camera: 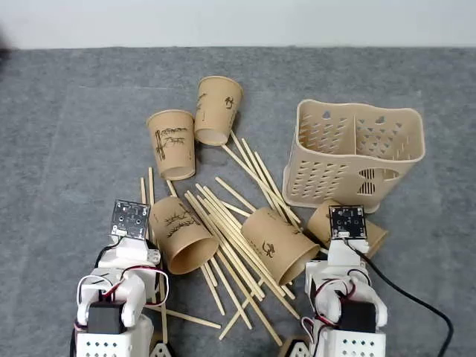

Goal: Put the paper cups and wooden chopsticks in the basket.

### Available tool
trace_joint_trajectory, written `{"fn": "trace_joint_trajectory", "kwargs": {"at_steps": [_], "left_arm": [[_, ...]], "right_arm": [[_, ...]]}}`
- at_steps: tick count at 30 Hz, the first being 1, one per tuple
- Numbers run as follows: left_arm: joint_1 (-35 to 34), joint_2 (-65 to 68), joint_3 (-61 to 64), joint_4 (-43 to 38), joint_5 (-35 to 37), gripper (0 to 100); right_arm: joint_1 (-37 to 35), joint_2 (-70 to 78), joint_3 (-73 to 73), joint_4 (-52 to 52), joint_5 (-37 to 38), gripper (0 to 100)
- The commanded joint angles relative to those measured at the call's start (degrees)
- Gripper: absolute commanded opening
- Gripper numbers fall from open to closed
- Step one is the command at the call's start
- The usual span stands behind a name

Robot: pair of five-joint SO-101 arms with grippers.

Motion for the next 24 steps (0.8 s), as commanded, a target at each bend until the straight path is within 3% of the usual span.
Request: {"fn": "trace_joint_trajectory", "kwargs": {"at_steps": [1,10,18,24], "left_arm": [[-0.35,0.09,-0.31,0.26,-0.44,1],[-0.35,0.09,-0.31,0.26,-0.44,1],[-0.35,0.09,-0.31,0.26,-0.44,1],[-0.35,0.09,-0.31,0.26,-0.44,1]], "right_arm": [[0.66,-0.84,-7.47,1.10,-0.18,0.9],[0.66,-0.48,-24.44,8.04,-0.88,0.8],[10.15,-0.31,-31.03,10.59,-9.85,0.9],[10.68,0.40,-31.30,9.27,-17.58,0.9]]}}
